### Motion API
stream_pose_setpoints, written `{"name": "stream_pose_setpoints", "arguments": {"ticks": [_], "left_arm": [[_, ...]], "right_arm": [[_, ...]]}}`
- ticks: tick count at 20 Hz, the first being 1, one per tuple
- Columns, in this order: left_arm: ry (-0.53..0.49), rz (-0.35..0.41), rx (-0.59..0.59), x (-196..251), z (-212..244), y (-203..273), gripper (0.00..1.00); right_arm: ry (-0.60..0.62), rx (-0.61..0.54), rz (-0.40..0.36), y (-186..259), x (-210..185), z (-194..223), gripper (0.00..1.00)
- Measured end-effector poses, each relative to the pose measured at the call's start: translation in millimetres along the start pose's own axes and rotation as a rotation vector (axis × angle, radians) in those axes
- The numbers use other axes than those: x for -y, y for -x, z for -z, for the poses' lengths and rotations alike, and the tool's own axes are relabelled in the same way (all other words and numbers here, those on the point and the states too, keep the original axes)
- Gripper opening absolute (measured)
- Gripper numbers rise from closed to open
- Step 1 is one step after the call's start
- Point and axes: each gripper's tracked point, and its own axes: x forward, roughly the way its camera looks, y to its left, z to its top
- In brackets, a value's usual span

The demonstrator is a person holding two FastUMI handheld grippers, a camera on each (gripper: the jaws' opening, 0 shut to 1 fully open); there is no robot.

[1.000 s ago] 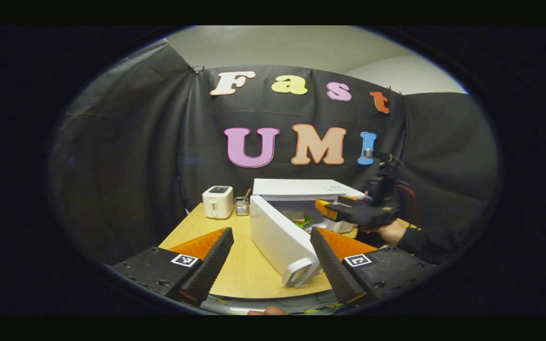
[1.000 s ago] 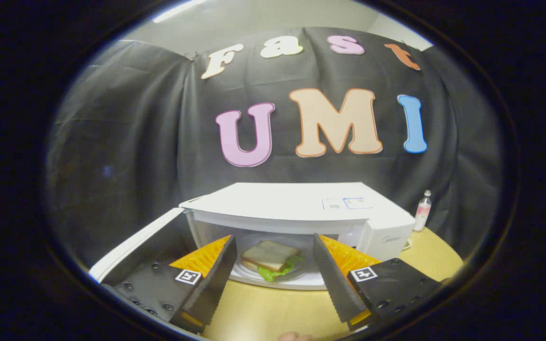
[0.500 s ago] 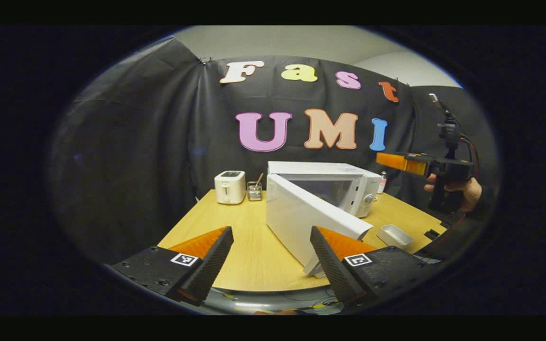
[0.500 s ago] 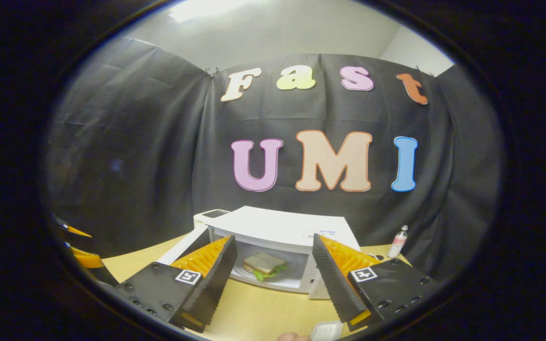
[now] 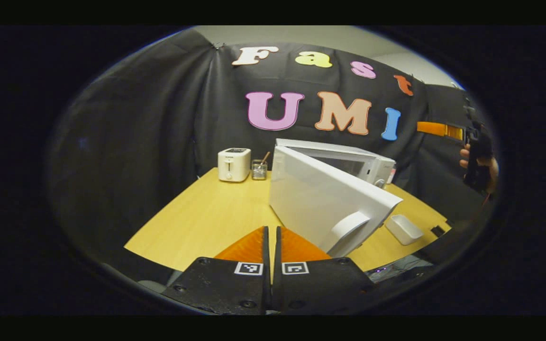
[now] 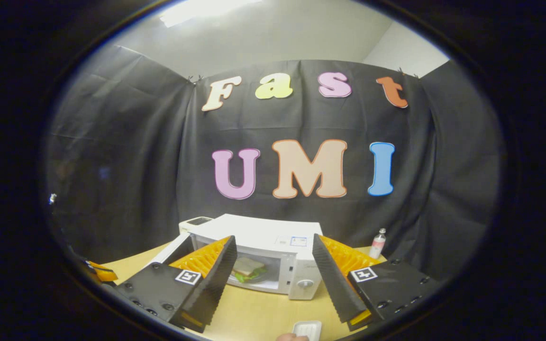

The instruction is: Open the microwave oven with the left hand, put the food in, and close the microwave oven.

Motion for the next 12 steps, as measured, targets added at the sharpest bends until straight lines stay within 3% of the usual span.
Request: {"name": "stream_pose_setpoints", "arguments": {"ticks": [12], "left_arm": [[-0.168, 0.070, -0.011, 42, 14, -25, 0.01]], "right_arm": [[-0.026, 0.001, 0.005, 13, 13, -8, 0.93]]}}
